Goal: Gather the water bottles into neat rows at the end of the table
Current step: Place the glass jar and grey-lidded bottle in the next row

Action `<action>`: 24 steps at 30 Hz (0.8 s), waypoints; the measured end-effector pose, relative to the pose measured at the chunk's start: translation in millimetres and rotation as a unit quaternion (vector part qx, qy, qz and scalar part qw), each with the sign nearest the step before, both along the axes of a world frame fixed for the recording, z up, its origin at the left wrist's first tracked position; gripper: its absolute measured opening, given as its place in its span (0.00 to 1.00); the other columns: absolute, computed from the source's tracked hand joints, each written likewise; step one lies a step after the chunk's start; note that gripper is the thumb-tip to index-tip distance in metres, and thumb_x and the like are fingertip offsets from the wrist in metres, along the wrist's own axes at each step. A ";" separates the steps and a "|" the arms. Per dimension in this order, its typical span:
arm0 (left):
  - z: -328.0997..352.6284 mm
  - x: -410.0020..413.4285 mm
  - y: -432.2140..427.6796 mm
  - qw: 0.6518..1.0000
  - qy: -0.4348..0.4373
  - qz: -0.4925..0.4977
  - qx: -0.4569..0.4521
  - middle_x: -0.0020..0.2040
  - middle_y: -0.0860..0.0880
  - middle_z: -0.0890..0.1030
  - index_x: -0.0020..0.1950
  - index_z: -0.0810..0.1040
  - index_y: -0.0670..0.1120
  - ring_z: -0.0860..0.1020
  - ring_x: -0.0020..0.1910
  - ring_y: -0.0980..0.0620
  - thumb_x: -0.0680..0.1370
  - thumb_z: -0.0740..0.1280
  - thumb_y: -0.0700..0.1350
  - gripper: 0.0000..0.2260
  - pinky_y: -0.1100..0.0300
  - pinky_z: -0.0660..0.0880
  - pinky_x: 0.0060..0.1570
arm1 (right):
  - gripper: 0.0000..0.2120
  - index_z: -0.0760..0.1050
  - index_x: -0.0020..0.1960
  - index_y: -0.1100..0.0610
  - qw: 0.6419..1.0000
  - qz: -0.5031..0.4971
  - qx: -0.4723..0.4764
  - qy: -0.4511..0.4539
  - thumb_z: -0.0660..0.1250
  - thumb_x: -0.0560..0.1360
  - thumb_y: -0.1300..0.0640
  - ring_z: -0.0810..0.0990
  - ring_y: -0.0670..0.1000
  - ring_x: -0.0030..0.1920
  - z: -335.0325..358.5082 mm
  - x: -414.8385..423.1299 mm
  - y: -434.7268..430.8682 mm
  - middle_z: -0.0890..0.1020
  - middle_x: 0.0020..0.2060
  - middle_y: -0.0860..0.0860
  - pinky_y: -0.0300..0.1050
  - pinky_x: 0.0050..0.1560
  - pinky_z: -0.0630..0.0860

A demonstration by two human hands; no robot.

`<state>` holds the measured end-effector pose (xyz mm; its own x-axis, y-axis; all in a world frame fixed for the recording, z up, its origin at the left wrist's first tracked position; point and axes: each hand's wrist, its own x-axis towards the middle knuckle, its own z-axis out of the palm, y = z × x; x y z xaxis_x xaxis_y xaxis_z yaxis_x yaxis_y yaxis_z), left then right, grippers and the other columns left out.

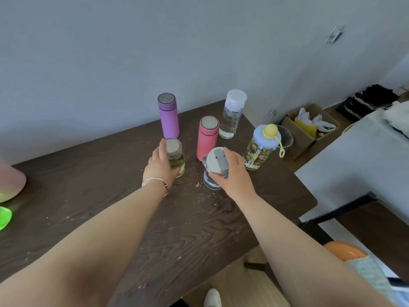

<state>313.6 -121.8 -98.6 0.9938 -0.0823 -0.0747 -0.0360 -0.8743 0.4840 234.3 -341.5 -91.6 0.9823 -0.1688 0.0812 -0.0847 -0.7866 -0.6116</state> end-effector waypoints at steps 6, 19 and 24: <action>-12.3 4.3 2.8 0.991 -0.029 0.018 -0.129 0.71 0.48 0.67 0.77 0.52 0.56 0.75 0.61 0.42 0.70 0.76 0.48 0.43 0.50 0.74 0.52 | 0.43 0.58 0.76 0.50 0.997 -0.037 0.057 -0.028 0.78 0.69 0.47 0.66 0.47 0.67 -5.6 3.1 7.4 0.65 0.69 0.50 0.41 0.57 0.74; -18.7 11.4 5.9 0.978 -0.005 0.061 -0.200 0.67 0.49 0.74 0.71 0.64 0.48 0.75 0.60 0.45 0.67 0.78 0.49 0.37 0.60 0.69 0.53 | 0.46 0.60 0.74 0.54 0.993 -0.095 0.062 -0.027 0.80 0.64 0.44 0.71 0.48 0.65 -3.6 4.1 13.2 0.72 0.66 0.51 0.37 0.54 0.73; -14.7 -1.7 12.6 0.980 -0.006 0.065 -0.190 0.66 0.50 0.74 0.69 0.65 0.50 0.76 0.59 0.46 0.66 0.78 0.51 0.36 0.58 0.70 0.52 | 0.45 0.60 0.73 0.53 0.993 -0.094 0.065 -0.020 0.80 0.65 0.44 0.71 0.48 0.64 1.8 -1.2 14.3 0.72 0.65 0.51 0.40 0.54 0.74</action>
<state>311.9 -109.3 -113.3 0.9983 0.0262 -0.0516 0.0566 -0.6288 0.7755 233.0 -327.2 -89.8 0.9292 -0.3597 0.0849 -0.1959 -0.6741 -0.7122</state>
